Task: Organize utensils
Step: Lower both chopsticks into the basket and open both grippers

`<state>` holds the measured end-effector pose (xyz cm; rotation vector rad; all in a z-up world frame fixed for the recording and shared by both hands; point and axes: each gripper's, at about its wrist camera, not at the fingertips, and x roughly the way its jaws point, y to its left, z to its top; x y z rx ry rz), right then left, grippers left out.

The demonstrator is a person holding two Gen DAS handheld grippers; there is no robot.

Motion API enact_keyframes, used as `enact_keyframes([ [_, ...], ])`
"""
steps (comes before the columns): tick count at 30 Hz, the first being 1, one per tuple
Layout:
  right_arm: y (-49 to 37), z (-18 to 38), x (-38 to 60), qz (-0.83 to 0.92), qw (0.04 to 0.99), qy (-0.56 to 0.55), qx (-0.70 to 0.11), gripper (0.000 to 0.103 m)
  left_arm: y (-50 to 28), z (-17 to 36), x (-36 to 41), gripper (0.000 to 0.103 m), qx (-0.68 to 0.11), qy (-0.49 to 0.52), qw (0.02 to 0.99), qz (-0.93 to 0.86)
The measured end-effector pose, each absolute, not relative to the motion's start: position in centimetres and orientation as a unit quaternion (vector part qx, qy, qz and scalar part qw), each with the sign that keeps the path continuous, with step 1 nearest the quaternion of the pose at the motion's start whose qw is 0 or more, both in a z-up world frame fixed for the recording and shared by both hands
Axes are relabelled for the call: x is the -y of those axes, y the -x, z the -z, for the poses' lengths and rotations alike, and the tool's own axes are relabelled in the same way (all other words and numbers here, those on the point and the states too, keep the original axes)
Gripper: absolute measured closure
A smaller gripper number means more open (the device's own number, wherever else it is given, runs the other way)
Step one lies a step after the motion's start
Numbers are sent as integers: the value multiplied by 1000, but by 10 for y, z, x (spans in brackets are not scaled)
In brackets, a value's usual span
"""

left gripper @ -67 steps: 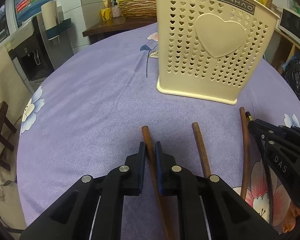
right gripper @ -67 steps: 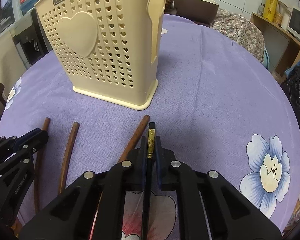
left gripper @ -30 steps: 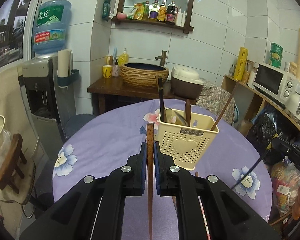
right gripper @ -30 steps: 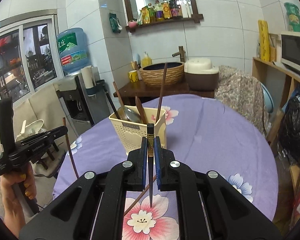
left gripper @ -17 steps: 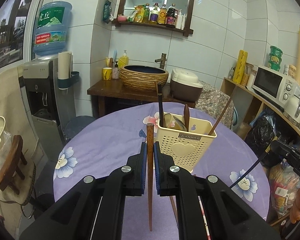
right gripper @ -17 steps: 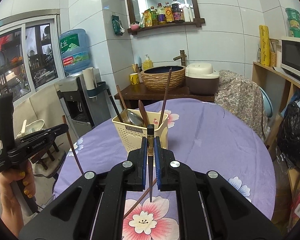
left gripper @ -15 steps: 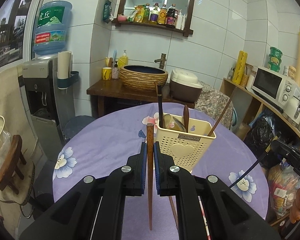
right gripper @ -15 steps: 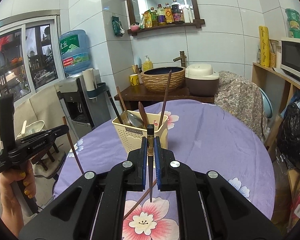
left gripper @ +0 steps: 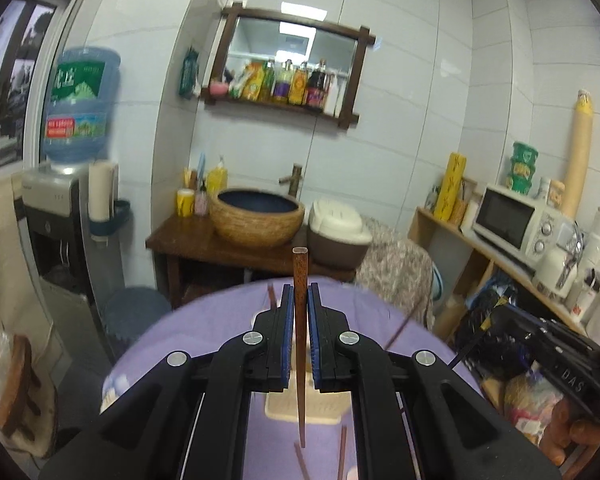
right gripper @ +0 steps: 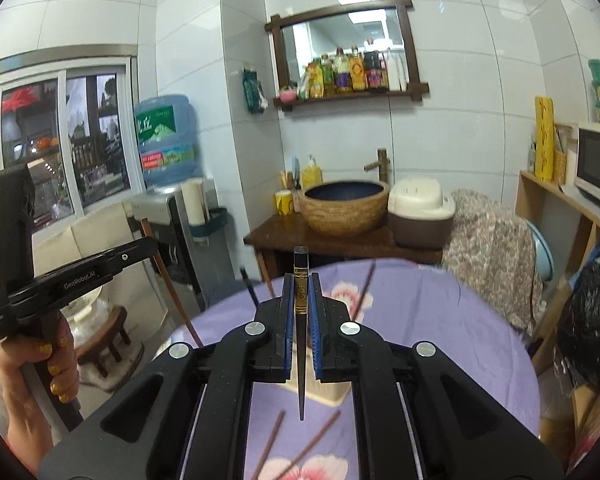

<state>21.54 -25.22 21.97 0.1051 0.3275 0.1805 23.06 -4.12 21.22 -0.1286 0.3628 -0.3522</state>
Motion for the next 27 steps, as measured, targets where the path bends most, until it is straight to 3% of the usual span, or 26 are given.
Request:
enact_keyframes([
  [5, -247, -250, 243, -66, 986, -46, -146, 95, -261, -242, 55, 95, -155, 73, 971, 165],
  [10, -278, -253, 239, -41, 987, -39, -151, 95, -288, -240, 68, 95, -156, 60, 975, 145],
  [27, -320, -141, 237, -23, 970, -47, -236, 95, -316, -129, 90, 95, -250, 30, 957, 141],
])
